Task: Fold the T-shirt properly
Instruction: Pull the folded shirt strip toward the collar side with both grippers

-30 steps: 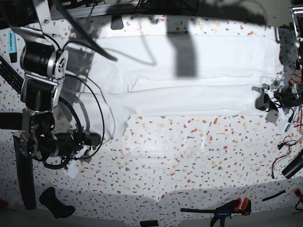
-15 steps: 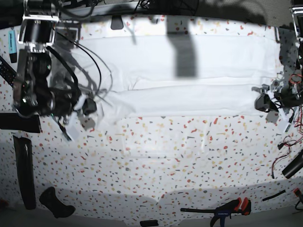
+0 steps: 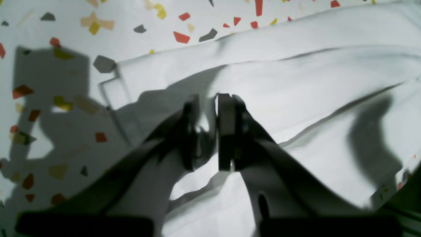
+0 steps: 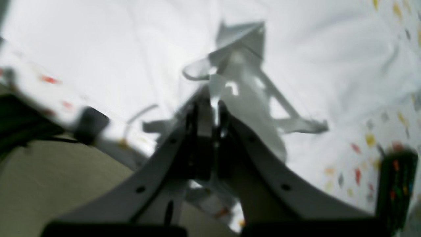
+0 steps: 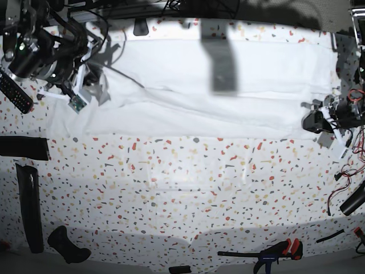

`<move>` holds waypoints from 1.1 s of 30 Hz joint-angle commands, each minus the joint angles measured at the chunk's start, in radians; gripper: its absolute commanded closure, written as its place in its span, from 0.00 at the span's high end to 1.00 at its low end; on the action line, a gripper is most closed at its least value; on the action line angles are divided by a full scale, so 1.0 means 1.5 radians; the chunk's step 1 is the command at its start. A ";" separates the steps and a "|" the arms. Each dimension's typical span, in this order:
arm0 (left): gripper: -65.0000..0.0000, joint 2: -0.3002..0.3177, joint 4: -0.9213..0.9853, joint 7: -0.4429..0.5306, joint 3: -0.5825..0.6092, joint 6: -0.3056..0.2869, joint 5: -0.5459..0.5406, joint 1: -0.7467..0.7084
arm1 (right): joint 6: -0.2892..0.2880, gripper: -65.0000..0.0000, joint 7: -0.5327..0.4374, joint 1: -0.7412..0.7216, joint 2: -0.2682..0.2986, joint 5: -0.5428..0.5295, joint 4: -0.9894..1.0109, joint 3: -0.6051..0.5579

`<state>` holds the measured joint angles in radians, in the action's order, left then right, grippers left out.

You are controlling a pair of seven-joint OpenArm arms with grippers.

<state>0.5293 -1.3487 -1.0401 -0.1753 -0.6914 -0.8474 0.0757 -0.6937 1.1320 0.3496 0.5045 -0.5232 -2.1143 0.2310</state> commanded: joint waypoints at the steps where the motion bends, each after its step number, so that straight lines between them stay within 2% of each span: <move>1: 0.15 0.013 -0.012 0.010 -0.005 -0.004 -0.018 0.006 | -0.003 0.00 -0.022 0.009 0.009 0.021 -0.010 0.008; 5: 0.09 0.015 -0.012 0.010 -0.006 -0.004 -0.070 -0.013 | -0.003 0.00 -0.100 0.044 0.009 0.136 -0.010 0.008; 7: 0.06 0.015 -0.012 0.010 -0.005 -0.004 -0.077 -0.018 | -0.003 0.00 -0.114 0.050 0.009 0.161 -0.010 0.008; 11: 0.05 0.021 -0.014 0.012 -0.006 -0.004 -0.078 -0.018 | -0.003 0.00 -0.114 0.050 0.009 0.163 -0.010 0.008; 13: 0.00 0.031 -0.015 0.013 -0.006 -0.004 -0.100 -0.018 | -0.003 0.00 -0.114 0.050 0.009 0.163 -0.010 0.008; 16: 0.00 0.050 -0.015 0.010 -0.006 -0.004 -0.142 -0.018 | -0.003 0.00 -0.114 0.050 0.009 0.163 -0.010 0.008; 21: 0.00 0.079 -0.015 -0.007 -0.006 -0.004 -0.148 -0.020 | -0.003 0.00 -0.114 0.050 0.009 0.163 -0.010 0.008; 24: 0.00 0.091 -0.026 -0.011 -0.006 -0.004 -0.177 -0.034 | -0.003 0.00 -0.114 0.050 0.009 0.163 -0.010 0.008; 30: 0.00 0.105 -0.165 -0.038 -0.006 -0.004 -0.189 -0.120 | -0.003 0.00 -0.114 0.050 0.009 0.163 -0.010 0.008; 33: 0.00 0.114 -0.238 -0.042 -0.006 -0.004 -0.154 -0.167 | -0.003 0.00 -0.114 0.050 0.009 0.163 -0.010 0.008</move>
<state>0.6792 -1.6962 -1.1076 -0.1730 -0.6914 -1.0683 -0.1822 -0.6941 0.9695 0.4278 0.5041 -0.2878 -2.1143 0.2352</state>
